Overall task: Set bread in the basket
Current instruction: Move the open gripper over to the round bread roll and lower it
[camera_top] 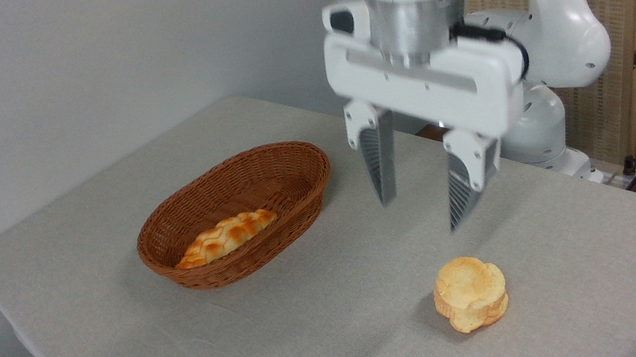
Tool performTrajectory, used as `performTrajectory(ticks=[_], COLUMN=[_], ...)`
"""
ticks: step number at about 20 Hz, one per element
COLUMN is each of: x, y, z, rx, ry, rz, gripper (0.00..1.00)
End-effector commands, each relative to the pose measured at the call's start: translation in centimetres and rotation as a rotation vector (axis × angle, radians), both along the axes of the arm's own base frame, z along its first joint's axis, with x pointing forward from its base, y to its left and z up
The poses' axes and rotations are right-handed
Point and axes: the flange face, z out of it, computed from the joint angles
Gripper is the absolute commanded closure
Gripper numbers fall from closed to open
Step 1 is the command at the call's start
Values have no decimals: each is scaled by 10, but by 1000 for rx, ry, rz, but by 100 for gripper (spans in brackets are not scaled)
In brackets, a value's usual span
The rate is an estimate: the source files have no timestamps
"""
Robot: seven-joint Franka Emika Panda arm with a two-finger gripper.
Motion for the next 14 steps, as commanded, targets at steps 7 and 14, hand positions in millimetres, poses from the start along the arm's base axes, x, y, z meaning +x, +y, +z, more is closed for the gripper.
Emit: performTrajectory(ticks=[7, 14], x=[-10, -16], y=[7, 10], z=[-64, -99], rx=[108, 55], ry=[25, 59], rz=[-63, -74], gripper=[0, 0])
